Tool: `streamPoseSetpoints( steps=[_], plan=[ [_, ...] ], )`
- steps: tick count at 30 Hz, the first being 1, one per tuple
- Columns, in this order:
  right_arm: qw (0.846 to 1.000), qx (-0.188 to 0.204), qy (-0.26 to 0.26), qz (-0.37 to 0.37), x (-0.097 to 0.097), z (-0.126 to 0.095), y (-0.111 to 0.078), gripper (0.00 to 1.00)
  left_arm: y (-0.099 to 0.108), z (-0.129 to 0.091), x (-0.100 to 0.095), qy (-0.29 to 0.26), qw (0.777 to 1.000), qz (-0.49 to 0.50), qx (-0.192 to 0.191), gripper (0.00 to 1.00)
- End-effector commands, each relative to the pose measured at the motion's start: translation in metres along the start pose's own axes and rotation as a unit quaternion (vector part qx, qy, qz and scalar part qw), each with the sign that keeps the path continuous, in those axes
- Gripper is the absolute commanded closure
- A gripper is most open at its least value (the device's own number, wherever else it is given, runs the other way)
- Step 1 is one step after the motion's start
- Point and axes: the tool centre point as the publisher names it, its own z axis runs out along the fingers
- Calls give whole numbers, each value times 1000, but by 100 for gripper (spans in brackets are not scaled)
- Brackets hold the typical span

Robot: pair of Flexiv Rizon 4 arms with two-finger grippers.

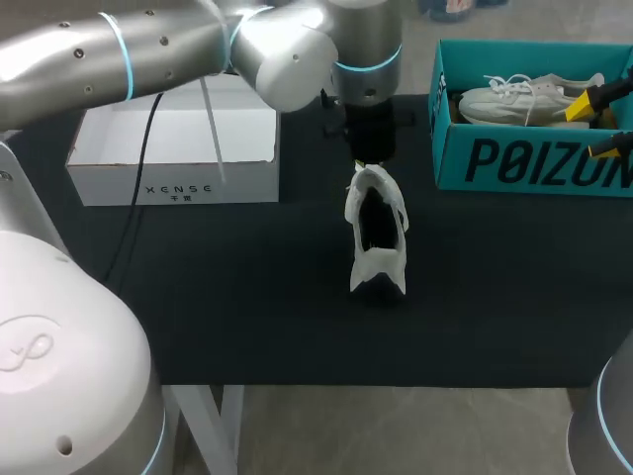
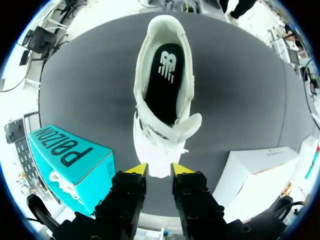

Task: Take the shoe out of the shoebox, open the shoe tongue, remove and reinsert the insole, then place the shoe into the shoebox

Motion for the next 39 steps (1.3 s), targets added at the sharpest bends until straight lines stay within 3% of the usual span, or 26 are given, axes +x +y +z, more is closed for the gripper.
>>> streamPoseSetpoints(
  steps=[1,7,23,31,34,39],
  plan=[
    [1000,0,-2,0,0,0,-1,0,-7,-1,4,19,1000,-8,24,100],
    [1000,0,-2,0,0,0,-1,0,-21,-2,17,43,997,-28,58,100],
    [1000,0,-2,0,0,0,-1,0,-60,15,18,39,991,-33,125,100],
    [1000,0,-2,0,0,0,-1,0,-34,-12,14,40,994,-54,88,100],
    [1000,0,-2,0,0,0,-1,0,-23,-7,6,25,998,-40,44,100],
    [1000,0,-2,0,0,0,-1,0,-24,12,-9,6,998,-49,44,100]
  ],
)
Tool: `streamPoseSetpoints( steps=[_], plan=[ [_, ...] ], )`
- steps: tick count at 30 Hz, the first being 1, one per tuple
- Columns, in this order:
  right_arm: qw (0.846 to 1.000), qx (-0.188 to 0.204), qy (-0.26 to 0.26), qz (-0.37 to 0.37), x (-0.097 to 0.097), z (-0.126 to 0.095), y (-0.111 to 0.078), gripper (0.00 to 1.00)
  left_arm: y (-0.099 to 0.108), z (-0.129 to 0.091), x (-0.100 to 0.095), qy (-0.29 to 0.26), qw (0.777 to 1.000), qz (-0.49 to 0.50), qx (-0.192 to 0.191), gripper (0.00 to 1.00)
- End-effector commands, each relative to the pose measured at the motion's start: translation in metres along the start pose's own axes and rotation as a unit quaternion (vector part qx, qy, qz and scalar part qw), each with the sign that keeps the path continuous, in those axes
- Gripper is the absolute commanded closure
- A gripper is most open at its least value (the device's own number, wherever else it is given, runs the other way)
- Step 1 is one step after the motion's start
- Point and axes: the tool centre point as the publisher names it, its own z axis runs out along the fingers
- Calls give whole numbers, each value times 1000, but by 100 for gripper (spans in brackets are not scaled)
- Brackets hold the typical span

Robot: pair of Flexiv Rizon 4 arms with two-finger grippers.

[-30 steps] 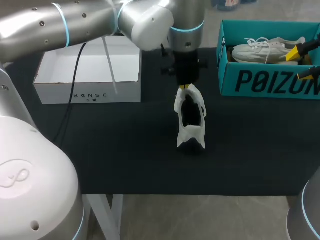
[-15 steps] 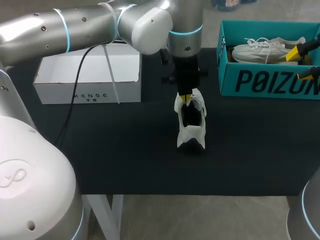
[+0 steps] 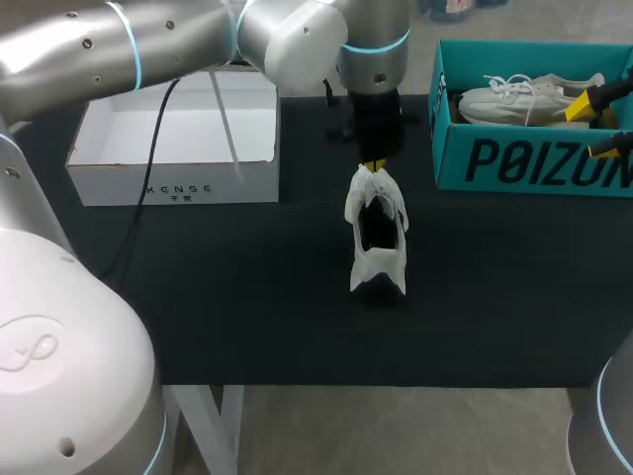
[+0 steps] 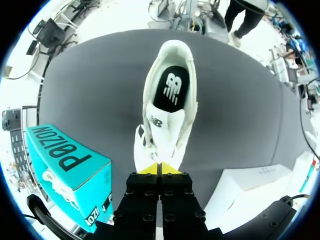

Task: Take the shoe out of the shoebox, open the shoe tongue, remove and reinsert the insole, then place the shoe into the shoebox

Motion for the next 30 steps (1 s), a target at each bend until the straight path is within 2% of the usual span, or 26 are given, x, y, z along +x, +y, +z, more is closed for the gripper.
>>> streamPoseSetpoints(
  steps=[1,6,10,13,18,23,30],
  plan=[
    [1000,0,-1,0,0,0,-1,0,-8,22,-6,-9,1000,-19,10,100],
    [1000,0,-1,0,0,0,-1,0,-30,25,3,46,997,-41,36,100],
    [1000,0,-1,0,0,0,-1,0,-45,15,11,91,991,-92,31,100],
    [1000,0,-1,0,0,0,-1,0,-58,6,15,110,982,-140,55,100],
    [1000,0,-1,0,0,0,-1,0,-62,-9,20,71,973,-202,82,100],
    [1000,0,-1,0,0,0,-1,0,-64,-25,27,19,957,-279,84,100],
    [1000,0,-1,0,0,0,-1,0,-64,-25,27,19,957,-279,84,100]
  ],
)
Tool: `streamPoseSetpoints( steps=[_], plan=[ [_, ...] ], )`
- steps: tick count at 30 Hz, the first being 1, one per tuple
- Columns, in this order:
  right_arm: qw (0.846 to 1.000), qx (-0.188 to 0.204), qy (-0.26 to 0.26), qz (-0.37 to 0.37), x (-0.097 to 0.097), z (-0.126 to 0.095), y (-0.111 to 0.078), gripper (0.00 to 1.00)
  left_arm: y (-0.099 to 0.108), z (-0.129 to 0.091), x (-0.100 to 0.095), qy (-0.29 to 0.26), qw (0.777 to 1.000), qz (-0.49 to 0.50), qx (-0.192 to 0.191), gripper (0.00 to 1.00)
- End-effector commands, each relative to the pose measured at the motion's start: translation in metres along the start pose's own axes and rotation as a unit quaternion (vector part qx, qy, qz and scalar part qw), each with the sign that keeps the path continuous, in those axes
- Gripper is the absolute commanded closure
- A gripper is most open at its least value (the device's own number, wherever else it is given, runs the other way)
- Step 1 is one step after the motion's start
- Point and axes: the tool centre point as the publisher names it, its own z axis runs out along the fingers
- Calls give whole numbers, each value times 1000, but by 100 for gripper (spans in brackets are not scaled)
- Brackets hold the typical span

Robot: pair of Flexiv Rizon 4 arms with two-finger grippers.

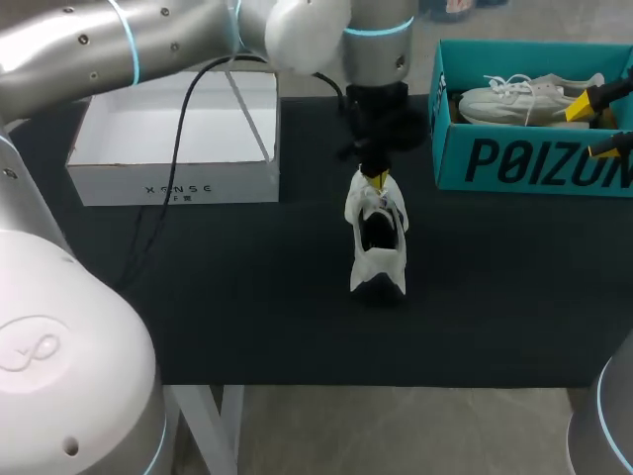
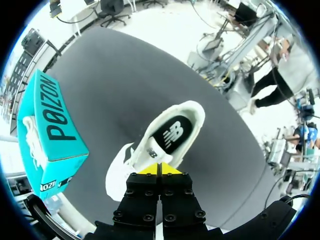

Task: Take the shoe out of the shoebox, open the shoe tongue, remove and reinsert the insole, then place the shoe into the shoebox

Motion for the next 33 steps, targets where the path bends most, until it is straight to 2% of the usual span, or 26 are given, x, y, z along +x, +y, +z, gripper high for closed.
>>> streamPoseSetpoints(
  steps=[1,11,13,14,19,21,26,29,30,31,33],
  plan=[
    [1000,0,-2,0,0,0,-1,0,0,1,8,-32,999,1,0,100],
    [1000,0,-2,0,0,0,-1,0,0,1,8,-32,999,1,0,100],
    [1000,0,-2,0,0,0,-1,0,-6,3,24,-40,997,-61,12,100],
    [1000,0,-2,0,0,0,-1,0,-10,2,31,-54,994,-89,10,100],
    [1000,0,-2,0,0,0,-1,0,-39,-2,52,-42,985,-168,-9,100],
    [1000,0,-2,0,0,0,-1,0,-47,-3,58,-47,982,-185,-8,100],
    [1000,0,-2,0,0,0,-1,0,-54,-7,68,-58,970,-233,-33,100],
    [1000,0,-2,0,0,0,-1,0,-57,-6,72,-62,969,-237,-27,100],
    [1000,0,-2,0,0,0,-1,0,-59,-4,72,-66,970,-233,-22,95],
    [1000,0,-2,0,0,0,-1,0,-60,-1,72,-68,970,-233,-21,79],
    [1000,0,-2,0,0,0,-1,0,-62,4,71,-64,971,-230,-8,62]
  ],
)
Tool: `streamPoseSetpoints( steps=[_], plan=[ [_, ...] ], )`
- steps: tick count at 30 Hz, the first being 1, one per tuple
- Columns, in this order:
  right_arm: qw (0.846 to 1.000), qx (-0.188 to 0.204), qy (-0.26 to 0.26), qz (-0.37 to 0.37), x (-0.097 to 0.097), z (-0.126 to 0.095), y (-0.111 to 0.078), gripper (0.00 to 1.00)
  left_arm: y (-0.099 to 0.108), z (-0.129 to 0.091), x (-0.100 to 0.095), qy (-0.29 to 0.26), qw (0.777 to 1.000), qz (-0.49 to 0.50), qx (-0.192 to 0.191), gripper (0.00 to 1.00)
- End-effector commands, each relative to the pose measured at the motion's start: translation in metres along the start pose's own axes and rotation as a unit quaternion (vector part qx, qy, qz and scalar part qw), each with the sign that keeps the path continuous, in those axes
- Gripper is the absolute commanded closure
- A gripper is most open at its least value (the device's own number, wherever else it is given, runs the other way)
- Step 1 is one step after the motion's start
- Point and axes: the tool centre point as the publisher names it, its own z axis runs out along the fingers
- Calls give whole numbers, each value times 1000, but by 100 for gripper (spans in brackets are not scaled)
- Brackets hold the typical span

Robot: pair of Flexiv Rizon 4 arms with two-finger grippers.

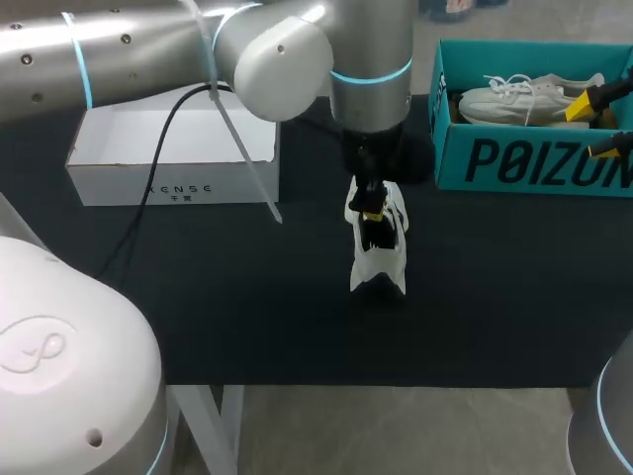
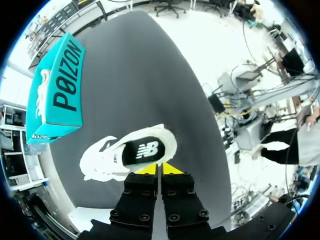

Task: Take the shoe out of the shoebox, open the shoe tongue, remove and reinsert the insole, then place the shoe into the shoebox

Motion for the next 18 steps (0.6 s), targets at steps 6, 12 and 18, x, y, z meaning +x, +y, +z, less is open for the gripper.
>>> streamPoseSetpoints(
  steps=[6,12,18],
  plan=[
    [1000,0,-2,0,0,0,-1,0,-7,22,12,1,1000,5,19,29],
    [1000,0,-2,0,0,0,-1,0,-10,33,17,-7,999,-25,24,24],
    [1000,0,-2,0,0,0,-1,0,-13,50,24,-3,998,-60,17,13]
  ],
)
